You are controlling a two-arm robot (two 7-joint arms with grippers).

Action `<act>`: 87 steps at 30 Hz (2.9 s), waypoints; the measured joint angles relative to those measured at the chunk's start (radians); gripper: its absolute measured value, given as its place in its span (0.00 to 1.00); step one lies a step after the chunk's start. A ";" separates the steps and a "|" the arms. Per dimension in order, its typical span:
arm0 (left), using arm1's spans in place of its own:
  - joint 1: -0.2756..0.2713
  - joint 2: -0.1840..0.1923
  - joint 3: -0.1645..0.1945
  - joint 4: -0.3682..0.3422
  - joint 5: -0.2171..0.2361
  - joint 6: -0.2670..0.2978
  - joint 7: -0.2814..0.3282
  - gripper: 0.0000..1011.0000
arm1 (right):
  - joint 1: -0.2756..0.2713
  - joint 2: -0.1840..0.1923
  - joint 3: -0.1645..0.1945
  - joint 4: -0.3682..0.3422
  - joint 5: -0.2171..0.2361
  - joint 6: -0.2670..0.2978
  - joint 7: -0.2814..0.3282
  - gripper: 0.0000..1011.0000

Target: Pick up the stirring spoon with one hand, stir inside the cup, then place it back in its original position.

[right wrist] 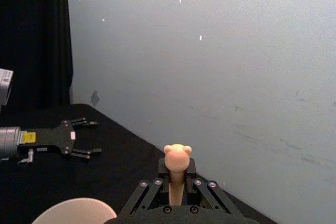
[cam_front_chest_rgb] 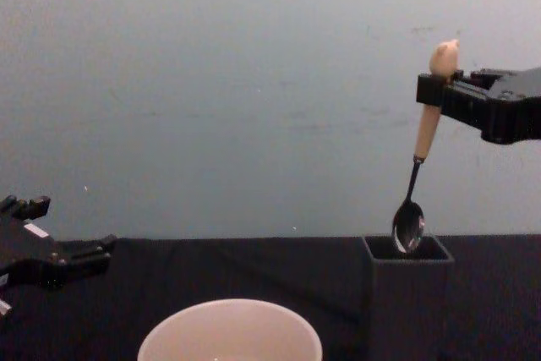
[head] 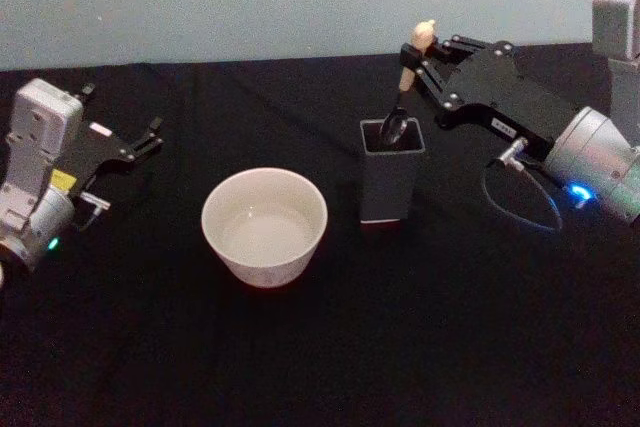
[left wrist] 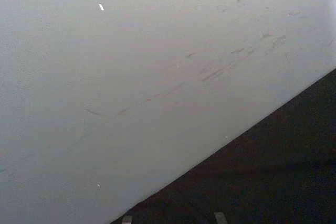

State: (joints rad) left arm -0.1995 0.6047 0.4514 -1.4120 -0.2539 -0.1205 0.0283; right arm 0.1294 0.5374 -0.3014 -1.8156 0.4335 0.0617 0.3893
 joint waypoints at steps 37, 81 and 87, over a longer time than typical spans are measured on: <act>0.000 0.000 0.000 0.000 0.000 0.000 0.000 0.99 | -0.009 -0.051 -0.047 0.119 -0.069 0.058 -0.011 0.17; 0.000 0.000 0.000 0.000 0.000 0.000 0.000 0.99 | -0.005 -0.062 -0.048 0.139 -0.083 0.052 -0.017 0.86; 0.000 0.000 0.000 0.000 0.000 0.000 0.000 0.99 | -0.005 -0.062 -0.048 0.139 -0.083 0.052 -0.017 0.99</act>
State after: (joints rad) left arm -0.1996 0.6047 0.4514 -1.4120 -0.2539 -0.1205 0.0283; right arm 0.1241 0.4750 -0.3491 -1.6770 0.3510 0.1133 0.3725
